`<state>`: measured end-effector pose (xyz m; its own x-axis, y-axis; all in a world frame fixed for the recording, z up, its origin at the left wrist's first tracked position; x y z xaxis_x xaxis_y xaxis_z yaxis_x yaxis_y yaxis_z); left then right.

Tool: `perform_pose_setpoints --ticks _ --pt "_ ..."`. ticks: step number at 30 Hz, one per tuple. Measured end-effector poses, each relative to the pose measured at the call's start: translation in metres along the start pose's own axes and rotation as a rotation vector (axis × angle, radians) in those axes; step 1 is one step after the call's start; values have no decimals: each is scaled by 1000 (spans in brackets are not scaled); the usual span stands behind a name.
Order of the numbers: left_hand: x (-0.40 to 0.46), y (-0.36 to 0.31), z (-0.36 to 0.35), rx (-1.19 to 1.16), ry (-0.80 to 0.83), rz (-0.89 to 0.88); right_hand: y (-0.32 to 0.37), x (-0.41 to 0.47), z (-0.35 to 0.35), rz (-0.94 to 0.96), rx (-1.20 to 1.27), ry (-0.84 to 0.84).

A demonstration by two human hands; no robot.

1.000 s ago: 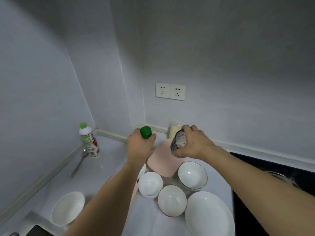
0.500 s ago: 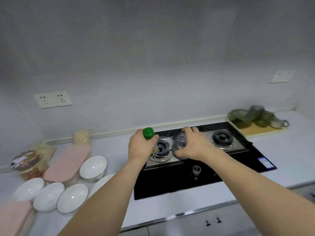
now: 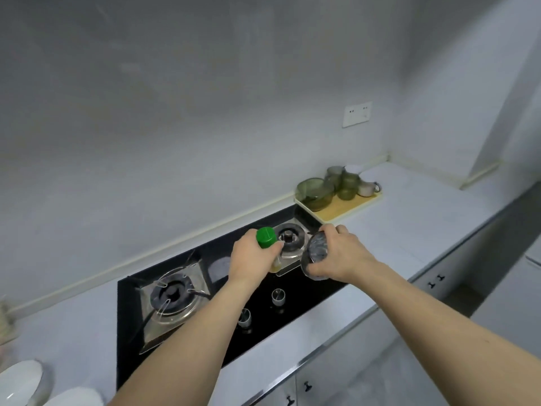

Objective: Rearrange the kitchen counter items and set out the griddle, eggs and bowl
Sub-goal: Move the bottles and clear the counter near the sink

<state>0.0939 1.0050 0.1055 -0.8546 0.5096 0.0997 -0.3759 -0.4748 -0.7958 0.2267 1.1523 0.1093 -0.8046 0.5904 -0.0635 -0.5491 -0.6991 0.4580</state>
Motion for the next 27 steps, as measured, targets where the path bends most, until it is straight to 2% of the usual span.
perform_pose_setpoints --ticks 10,17,21,27 --pt "113 -54 -127 -66 41 79 -114 109 69 -86 -69 -22" --pt "158 -91 -184 -119 131 34 -170 165 94 -123 -41 -31" --pt "182 -88 -207 -115 183 52 -187 205 89 -96 -25 7" --pt "216 -67 -234 -116 108 175 -218 272 74 -89 6 98"
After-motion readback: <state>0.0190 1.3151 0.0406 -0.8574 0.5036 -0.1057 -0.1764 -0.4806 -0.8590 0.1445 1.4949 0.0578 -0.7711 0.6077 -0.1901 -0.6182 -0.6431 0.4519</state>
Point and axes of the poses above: each hand's wrist, its own x-axis towards the middle knuckle, its own z-axis out of the back of the hand, y = z × x, the point moved 7 cm from there along x, towards the middle knuckle, and after that the axes turned 2 degrees about x, right-handed, at the moved point
